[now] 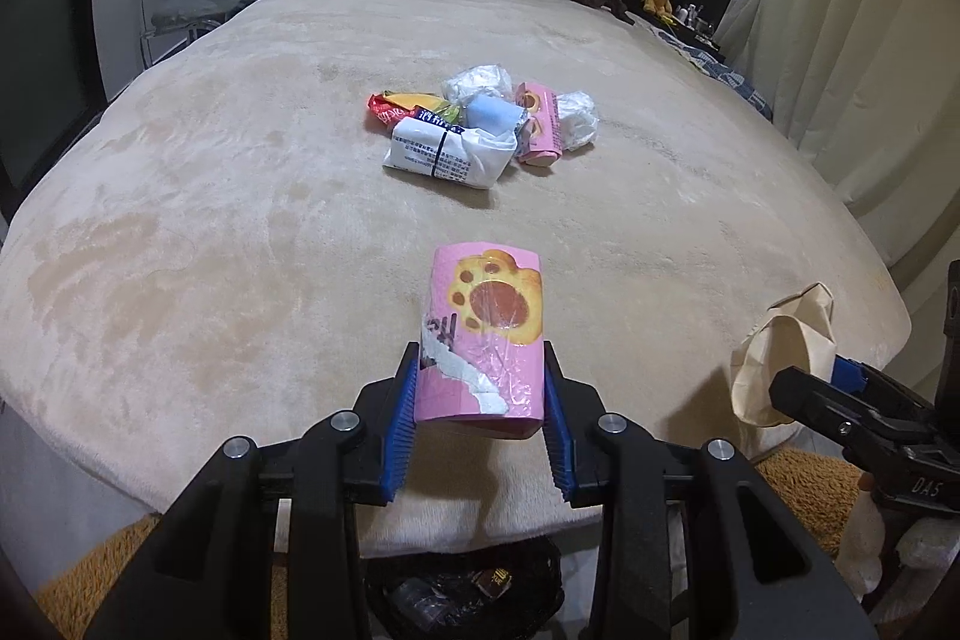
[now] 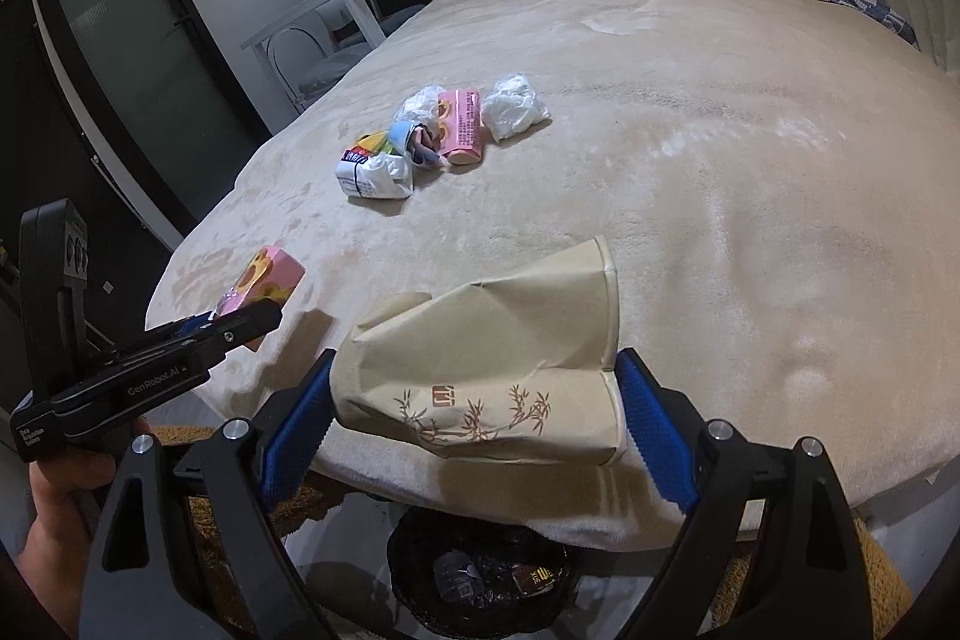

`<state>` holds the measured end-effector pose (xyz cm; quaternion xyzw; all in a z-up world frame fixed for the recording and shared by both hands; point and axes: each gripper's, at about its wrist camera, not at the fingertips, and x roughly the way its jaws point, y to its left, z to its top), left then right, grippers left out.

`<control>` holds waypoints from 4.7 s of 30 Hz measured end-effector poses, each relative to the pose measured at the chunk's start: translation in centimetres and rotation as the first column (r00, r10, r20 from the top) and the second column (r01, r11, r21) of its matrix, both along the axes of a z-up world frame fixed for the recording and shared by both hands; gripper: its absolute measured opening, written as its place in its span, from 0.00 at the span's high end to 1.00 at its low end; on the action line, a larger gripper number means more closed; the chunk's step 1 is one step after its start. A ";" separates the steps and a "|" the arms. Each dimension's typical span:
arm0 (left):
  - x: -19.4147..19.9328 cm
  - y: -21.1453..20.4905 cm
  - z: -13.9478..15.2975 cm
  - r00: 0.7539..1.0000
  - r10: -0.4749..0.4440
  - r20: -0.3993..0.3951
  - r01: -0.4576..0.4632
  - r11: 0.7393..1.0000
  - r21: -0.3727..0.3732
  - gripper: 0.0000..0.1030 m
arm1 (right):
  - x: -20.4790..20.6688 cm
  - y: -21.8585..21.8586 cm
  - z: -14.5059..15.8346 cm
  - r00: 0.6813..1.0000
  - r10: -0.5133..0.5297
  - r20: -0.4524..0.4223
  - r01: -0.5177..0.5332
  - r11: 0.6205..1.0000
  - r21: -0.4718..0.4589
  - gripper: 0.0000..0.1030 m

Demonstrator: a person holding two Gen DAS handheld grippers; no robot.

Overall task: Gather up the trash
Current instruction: 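Carry the paper bag and pink wrapper down over the trash bin, then open both tools to drop the bag and wrapper into the bin, then raise both tools and move toward the remaining trash pile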

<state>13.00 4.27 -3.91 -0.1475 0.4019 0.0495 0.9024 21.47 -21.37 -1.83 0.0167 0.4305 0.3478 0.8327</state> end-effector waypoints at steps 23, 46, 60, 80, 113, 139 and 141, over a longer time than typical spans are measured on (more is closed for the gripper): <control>-9.6 -4.2 -3.5 0.996 -0.090 -0.024 0.088 0.993 -0.083 0.66 | -8.5 -1.2 -4.4 0.993 0.055 -0.105 -0.056 0.998 -0.010 0.14; -7.9 -4.4 -12.9 0.934 -0.116 -0.338 0.050 0.979 -0.199 0.66 | -7.7 0.2 -14.5 0.888 -0.017 -0.460 -0.085 0.976 -0.199 0.14; -7.5 -4.0 -16.6 0.867 -0.119 -0.483 0.009 0.975 -0.223 0.66 | -7.7 1.6 -17.8 0.826 -0.019 -0.564 -0.140 0.962 -0.236 0.14; -8.0 -3.2 -18.9 0.816 -0.100 -0.570 -0.042 0.972 -0.230 0.49 | -7.2 1.5 -20.0 0.747 -0.063 -0.662 -0.103 0.972 -0.209 0.05; -11.0 -1.6 -8.4 0.988 -0.061 -0.144 0.023 0.966 -0.256 0.47 | -10.3 -1.1 -7.7 0.980 0.064 -0.186 -0.073 0.997 -0.039 0.05; 1.4 3.0 3.0 0.985 -0.122 0.126 0.113 0.991 0.070 0.06 | 2.8 0.7 4.5 0.964 0.066 0.258 -0.073 0.997 0.018 0.04; 3.2 3.5 2.6 0.986 -0.122 0.110 0.113 0.990 0.080 0.06 | 4.6 1.6 4.0 0.965 0.072 0.252 -0.075 0.997 0.003 0.04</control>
